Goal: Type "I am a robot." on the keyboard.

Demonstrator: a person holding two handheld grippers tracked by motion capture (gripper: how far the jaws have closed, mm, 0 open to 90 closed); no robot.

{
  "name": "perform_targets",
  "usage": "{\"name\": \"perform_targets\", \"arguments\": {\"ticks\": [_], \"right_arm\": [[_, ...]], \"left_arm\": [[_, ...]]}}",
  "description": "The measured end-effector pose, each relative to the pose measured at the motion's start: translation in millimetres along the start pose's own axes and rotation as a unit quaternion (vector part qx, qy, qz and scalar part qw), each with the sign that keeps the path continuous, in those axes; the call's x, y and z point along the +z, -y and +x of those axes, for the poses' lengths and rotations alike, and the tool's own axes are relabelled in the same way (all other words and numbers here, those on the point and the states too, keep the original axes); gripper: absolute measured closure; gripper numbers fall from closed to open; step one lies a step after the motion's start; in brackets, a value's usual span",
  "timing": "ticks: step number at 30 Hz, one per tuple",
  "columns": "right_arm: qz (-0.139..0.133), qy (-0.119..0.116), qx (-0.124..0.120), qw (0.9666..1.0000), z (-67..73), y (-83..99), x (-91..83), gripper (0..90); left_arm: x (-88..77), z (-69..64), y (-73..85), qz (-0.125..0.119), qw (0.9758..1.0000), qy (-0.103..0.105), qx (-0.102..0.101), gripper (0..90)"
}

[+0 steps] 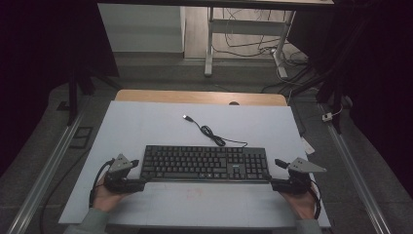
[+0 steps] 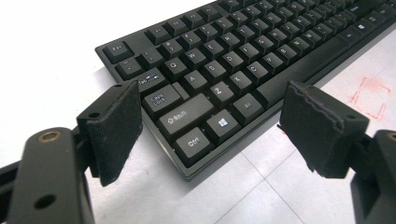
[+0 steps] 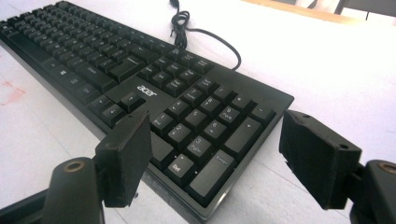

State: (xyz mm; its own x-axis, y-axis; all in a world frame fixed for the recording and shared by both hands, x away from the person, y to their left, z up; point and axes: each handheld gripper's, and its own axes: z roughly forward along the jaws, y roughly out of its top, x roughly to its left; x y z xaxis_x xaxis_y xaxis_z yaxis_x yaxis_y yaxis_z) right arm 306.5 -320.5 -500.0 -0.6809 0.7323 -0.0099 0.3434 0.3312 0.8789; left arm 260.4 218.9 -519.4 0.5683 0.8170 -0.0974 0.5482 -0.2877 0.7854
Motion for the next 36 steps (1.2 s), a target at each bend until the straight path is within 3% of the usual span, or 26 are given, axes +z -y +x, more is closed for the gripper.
{"name": "perform_targets", "arguments": {"ticks": [12, 23, 36], "right_arm": [[0.003, -0.003, -0.007, 1.0000, 5.3, -0.3, 2.6, 26.2], [-0.011, -0.007, -0.003, 0.9999, 12.8, -4.6, 4.4, 26.8], [-0.029, -0.024, -0.006, 0.9993, 31.3, -20.1, 10.1, 37.7]], "left_arm": [[-2.7, 2.7, -0.8, -0.013, 0.9999, -0.004, -0.008, 22.5], [-2.5, -0.2, -3.3, -0.019, 0.9998, -0.008, -0.007, 27.8], [2.3, 2.8, -6.0, -0.022, 0.9995, -0.013, -0.016, 38.2]]}}
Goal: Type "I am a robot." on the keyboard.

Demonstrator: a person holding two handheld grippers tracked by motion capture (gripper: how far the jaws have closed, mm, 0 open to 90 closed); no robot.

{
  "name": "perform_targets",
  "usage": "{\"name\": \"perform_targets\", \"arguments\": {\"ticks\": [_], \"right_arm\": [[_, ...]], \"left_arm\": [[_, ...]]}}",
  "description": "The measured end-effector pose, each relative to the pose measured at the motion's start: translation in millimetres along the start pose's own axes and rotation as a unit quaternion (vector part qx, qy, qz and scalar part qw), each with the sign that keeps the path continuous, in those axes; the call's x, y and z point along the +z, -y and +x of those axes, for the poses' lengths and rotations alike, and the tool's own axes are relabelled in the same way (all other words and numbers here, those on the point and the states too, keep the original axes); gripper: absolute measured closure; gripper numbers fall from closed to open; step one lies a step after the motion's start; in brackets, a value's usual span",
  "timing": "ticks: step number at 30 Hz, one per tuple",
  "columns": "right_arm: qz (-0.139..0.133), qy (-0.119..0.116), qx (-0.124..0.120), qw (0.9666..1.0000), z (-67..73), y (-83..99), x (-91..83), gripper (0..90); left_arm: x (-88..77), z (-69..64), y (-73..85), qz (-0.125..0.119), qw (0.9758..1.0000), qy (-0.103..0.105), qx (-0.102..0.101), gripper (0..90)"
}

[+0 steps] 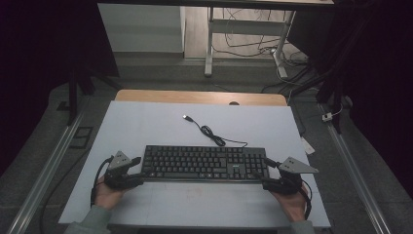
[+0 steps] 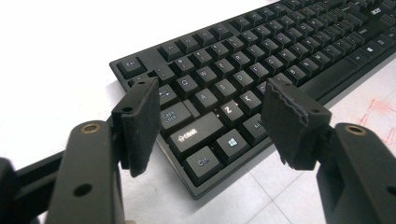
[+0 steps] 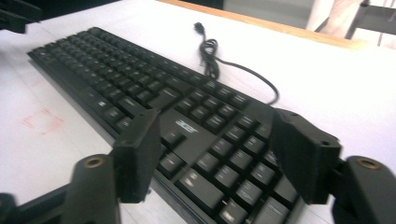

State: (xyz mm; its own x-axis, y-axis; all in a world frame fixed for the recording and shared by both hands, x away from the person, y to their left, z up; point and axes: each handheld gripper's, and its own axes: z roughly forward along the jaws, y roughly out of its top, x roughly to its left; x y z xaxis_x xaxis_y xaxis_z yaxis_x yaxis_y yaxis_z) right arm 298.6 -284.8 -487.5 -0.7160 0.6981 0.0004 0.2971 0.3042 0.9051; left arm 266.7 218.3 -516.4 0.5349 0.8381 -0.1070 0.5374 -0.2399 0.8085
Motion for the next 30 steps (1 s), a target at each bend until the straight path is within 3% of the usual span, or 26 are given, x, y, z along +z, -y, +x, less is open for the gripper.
{"name": "perform_targets", "arguments": {"ticks": [7, 8, 9, 11, 23, 30], "right_arm": [[0.013, -0.016, -0.017, 0.9997, 14.3, -14.4, 15.7, 73.5], [0.013, -0.016, -0.017, 0.9997, 14.3, -14.4, 15.7, 73.5], [0.021, -0.019, -0.021, 0.9994, 16.5, -17.7, 21.3, 82.6], [0.026, -0.026, -0.022, 0.9991, 18.5, -20.4, 26.8, 88.3], [0.026, -0.053, -0.036, 0.9976, 35.6, -37.1, 55.3, 89.6], [0.030, -0.071, -0.046, 0.9960, 48.9, -44.9, 78.9, 89.5]], "left_arm": [[3.2, -3.2, -2.5, -0.001, 1.0000, 0.005, 0.007, 37.5], [3.2, -3.2, -2.5, -0.001, 1.0000, 0.005, 0.007, 37.3], [3.3, -3.2, -2.5, 0.000, 1.0000, 0.005, 0.008, 37.2], [3.1, -3.1, -2.3, -0.001, 0.9999, 0.004, 0.009, 37.1], [0.6, -4.2, -0.9, -0.007, 0.9999, 0.004, 0.013, 40.7], [1.0, -4.6, -0.1, -0.006, 0.9999, 0.005, 0.013, 52.3]]}}
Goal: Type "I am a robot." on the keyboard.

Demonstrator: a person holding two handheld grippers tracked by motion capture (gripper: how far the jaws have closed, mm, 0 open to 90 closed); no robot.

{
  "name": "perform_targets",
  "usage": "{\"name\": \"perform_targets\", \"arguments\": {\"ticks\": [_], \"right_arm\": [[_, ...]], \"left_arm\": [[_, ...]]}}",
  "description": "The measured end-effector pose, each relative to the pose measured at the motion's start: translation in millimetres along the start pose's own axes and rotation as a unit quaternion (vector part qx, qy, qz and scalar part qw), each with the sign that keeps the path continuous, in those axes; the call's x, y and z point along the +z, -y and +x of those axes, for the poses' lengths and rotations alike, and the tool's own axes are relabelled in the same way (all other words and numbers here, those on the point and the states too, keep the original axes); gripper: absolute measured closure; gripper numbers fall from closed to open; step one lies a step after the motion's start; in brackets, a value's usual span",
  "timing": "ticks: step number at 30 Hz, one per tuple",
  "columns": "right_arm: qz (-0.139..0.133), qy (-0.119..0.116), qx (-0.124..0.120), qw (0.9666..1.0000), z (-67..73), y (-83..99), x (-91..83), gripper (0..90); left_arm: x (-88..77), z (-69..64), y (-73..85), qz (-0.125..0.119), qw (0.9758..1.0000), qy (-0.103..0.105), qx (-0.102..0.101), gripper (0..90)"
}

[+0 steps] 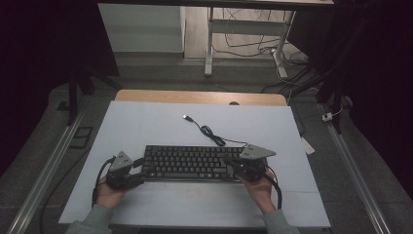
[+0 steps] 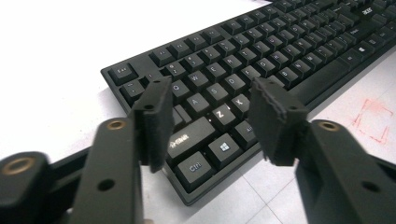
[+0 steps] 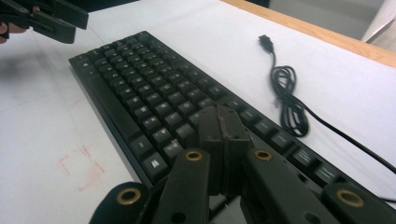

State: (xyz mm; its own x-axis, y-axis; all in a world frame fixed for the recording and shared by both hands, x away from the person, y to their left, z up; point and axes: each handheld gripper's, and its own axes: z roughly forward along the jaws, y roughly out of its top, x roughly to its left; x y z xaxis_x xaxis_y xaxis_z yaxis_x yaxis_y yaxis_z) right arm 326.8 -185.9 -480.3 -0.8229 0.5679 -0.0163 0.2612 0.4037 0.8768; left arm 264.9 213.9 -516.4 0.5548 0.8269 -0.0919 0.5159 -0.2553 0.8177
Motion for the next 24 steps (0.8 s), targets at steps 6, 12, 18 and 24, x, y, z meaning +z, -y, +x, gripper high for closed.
{"name": "perform_targets", "arguments": {"ticks": [6, 12, 18, 24], "right_arm": [[0.003, -0.010, 0.000, 0.9999, 1.1, -1.7, 10.8, 89.5], [0.011, -0.014, 0.001, 0.9998, 0.8, -4.3, 20.8, 89.5], [0.016, -0.023, -0.002, 0.9996, 3.9, -4.6, 30.7, 89.5], [0.023, -0.025, -0.014, 0.9993, 7.2, -9.0, 40.7, 89.5]], "left_arm": [[1.7, -1.1, -0.1, 0.003, 1.0000, 0.000, 0.004, 64.6], [3.9, 0.9, -0.3, 0.011, 0.9999, 0.004, 0.000, 80.8], [6.1, 2.4, -0.3, 0.019, 0.9998, 0.004, 0.002, 88.9], [11.6, 2.8, -0.3, 0.032, 0.9995, 0.000, 0.004, 89.0]]}}
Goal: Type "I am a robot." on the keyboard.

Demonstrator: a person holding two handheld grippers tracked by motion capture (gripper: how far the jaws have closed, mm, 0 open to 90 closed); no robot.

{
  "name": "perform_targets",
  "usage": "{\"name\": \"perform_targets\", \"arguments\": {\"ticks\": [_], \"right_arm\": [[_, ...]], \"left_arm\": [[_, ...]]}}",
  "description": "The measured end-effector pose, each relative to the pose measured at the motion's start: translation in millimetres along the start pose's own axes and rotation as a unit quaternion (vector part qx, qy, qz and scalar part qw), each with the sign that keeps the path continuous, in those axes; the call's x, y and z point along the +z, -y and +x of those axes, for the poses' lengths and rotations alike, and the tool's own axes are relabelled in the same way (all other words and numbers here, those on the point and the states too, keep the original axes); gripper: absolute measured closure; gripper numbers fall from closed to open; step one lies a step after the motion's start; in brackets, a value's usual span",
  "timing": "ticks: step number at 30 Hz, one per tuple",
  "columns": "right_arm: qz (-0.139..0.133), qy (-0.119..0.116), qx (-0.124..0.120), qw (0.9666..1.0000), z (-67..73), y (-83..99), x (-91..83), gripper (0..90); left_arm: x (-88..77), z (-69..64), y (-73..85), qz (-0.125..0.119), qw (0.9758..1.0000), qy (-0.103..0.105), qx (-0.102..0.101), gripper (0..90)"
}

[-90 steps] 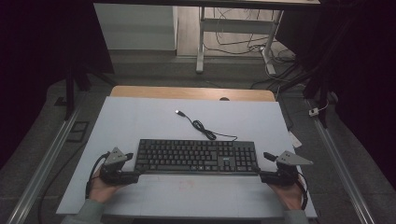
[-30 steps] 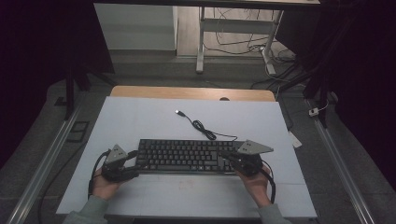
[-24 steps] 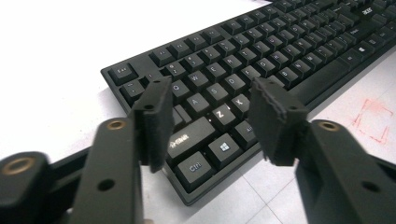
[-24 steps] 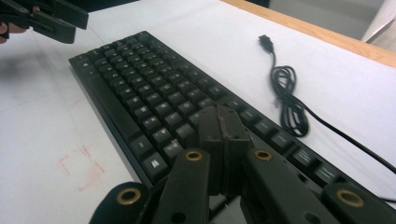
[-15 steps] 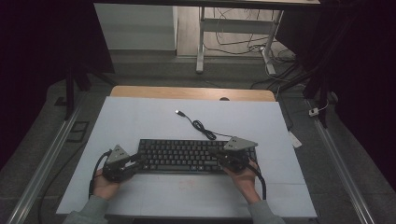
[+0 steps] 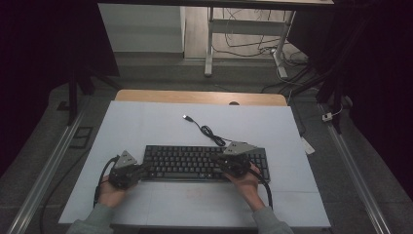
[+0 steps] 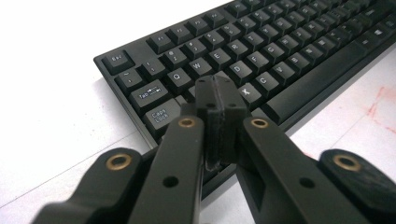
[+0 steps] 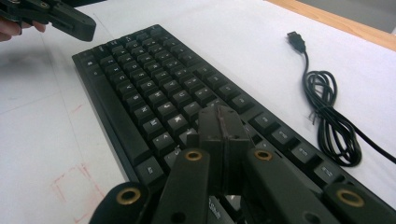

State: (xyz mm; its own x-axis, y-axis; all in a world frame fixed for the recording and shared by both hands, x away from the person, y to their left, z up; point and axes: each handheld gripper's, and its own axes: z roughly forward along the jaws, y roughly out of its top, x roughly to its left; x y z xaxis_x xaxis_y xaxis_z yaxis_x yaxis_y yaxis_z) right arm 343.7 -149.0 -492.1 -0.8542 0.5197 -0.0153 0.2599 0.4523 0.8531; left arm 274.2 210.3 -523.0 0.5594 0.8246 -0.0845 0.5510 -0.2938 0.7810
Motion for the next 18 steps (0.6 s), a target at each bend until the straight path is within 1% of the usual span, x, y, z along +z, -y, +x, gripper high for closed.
{"name": "perform_targets", "arguments": {"ticks": [3, 8, 11, 16, 18], "right_arm": [[0.002, -0.003, -0.002, 1.0000, 1.0, -2.2, 4.5, 89.5], [0.008, -0.006, -0.007, 0.9999, 3.2, -4.2, 11.9, 89.5], [0.011, -0.008, -0.009, 0.9999, 4.1, -5.5, 14.8, 89.5], [0.025, -0.007, -0.013, 0.9996, 7.7, -9.5, 25.5, 89.4], [0.027, -0.010, -0.014, 0.9995, 8.1, -9.9, 27.5, 89.4]], "left_arm": [[3.7, 1.4, 0.2, 0.012, 0.9999, -0.006, 0.000, 89.0], [6.8, 2.6, 0.5, 0.018, 0.9998, -0.010, -0.002, 88.9], [8.8, 2.7, 0.7, 0.023, 0.9997, -0.012, 0.001, 88.9], [9.5, 3.2, 1.2, 0.029, 0.9995, -0.012, 0.000, 88.9], [9.6, 3.2, 1.6, 0.031, 0.9994, -0.013, 0.002, 88.9]]}}
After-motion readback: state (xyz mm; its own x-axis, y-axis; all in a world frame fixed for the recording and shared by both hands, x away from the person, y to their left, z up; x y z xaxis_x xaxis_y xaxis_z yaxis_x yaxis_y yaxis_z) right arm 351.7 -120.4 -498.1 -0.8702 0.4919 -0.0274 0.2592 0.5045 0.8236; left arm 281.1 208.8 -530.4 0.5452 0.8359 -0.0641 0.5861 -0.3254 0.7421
